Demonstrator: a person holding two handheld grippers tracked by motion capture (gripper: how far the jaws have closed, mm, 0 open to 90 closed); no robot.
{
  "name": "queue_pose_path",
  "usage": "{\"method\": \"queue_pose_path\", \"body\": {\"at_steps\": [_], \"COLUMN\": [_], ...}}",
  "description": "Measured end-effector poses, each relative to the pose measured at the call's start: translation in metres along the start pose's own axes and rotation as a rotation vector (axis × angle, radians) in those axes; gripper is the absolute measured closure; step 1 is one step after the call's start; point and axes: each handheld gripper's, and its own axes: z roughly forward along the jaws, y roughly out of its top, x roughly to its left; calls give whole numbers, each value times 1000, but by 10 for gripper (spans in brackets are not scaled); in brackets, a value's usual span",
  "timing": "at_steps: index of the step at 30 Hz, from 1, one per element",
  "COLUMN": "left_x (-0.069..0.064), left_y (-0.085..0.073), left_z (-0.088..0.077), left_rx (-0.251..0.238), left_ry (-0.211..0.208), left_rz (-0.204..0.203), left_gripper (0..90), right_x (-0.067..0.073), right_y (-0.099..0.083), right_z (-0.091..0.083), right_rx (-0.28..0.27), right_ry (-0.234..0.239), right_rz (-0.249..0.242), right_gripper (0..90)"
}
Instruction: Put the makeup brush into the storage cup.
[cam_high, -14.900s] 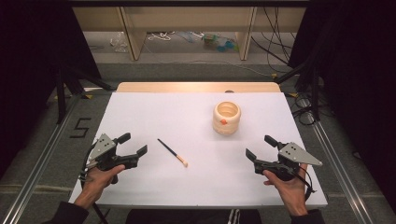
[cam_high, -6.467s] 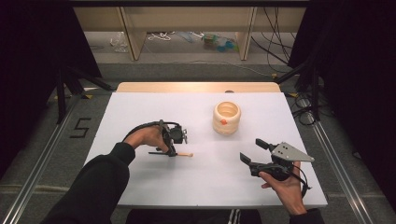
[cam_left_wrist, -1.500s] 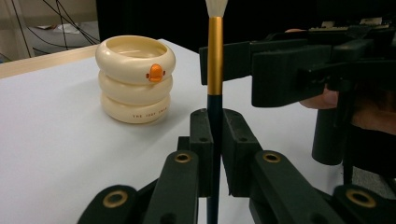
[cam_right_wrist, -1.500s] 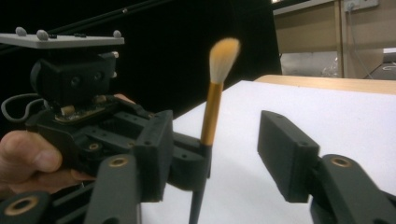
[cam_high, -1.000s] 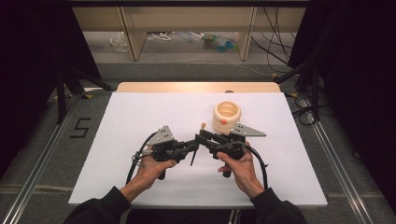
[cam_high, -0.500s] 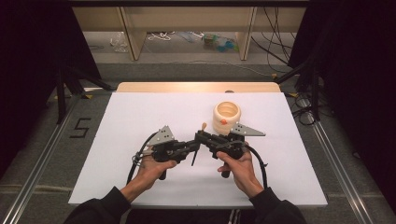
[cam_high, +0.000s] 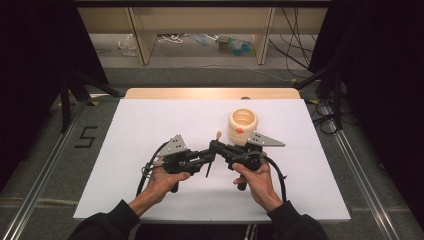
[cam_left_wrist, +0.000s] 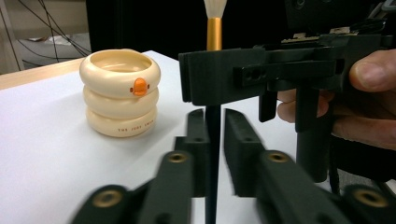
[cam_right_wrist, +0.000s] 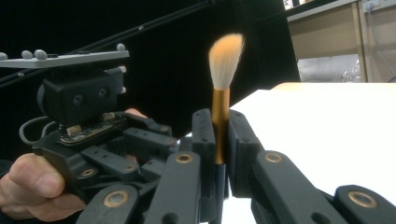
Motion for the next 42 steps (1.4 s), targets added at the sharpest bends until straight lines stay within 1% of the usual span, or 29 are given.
{"method": "queue_pose_path", "body": {"at_steps": [1,4,5,8,9,10,12,13,14,16,18,19,21,24,25,26,27,28,29,30,32,33,34,36,37,38,39,41,42], "left_x": [0,1,1,1,2,1,3,3,4,5,7,7,10,14,15,16,17,19,21,23,26,28,30,33,34,36,36,38,39], "left_y": [0,2,2,1,0,-1,-2,-3,-4,-6,-7,-8,-9,-10,-11,-11,-12,-12,-13,-14,-16,-17,-18,-21,-22,-22,-23,-24,-24], "left_z": [0,-2,-3,-4,-5,-6,-7,-9,-11,-13,-18,-20,-25,-31,-33,-35,-38,-39,-41,-43,-47,-49,-51,-55,-56,-58,-59,-62,-63], "left_rx": [-4,0,3,14,12,16,23,24,28,24,31,29,30,31,29,29,26,31,41,48,44,43,40,40,36,33,32,23,17], "left_ry": [-2,-4,0,15,16,19,28,35,38,36,58,63,70,99,107,112,119,127,139,150,171,176,186,196,201,207,211,225,228], "left_rz": [0,39,41,41,50,43,68,64,70,69,67,54,72,74,70,73,59,74,93,107,99,98,91,89,84,82,79,93,88], "left_gripper": [647,581,558,459,443,428,388,369,357,338,323,322,319,307,305,301,298,298,297,296,286,278,268,264,257,246,233,210,199], "right_x": [0,0,0,-1,-1,-1,-2,-1,-2,-2,-3,-4,-4,-5,-5,-6,-6,-6,-7,-8,-8,-9,-9,-9,-11,-11,-13,-14,-15], "right_y": [0,1,1,2,3,3,4,5,5,6,6,6,7,8,9,9,9,10,9,10,11,12,12,14,14,15,16,17,18], "right_z": [0,-1,-2,-3,-4,-4,-5,-6,-6,-7,-8,-7,-7,-8,-10,-9,-10,-11,-10,-10,-12,-13,-12,-14,-14,-16,-16,-18,-19], "right_rx": [-1,-5,9,5,5,7,7,15,10,10,16,13,15,22,42,28,42,42,21,24,49,51,29,51,28,47,44,44,40], "right_ry": [-2,-8,-12,-19,-20,-27,-36,-38,-41,-39,-52,-53,-66,-70,-75,-76,-79,-77,-79,-87,-96,-101,-98,-109,-113,-123,-120,-130,-131], "right_rz": [-5,-15,-10,-29,-31,-37,-59,-51,-62,-61,-78,-85,-96,-112,-112,-117,-118,-118,-125,-134,-139,-150,-147,-151,-166,-165,-170,-162,-167], "right_gripper": [837,837,837,837,837,837,837,837,837,837,837,837,837,837,837,837,837,837,837,837,837,837,837,837,837,837,837,837,837]}}
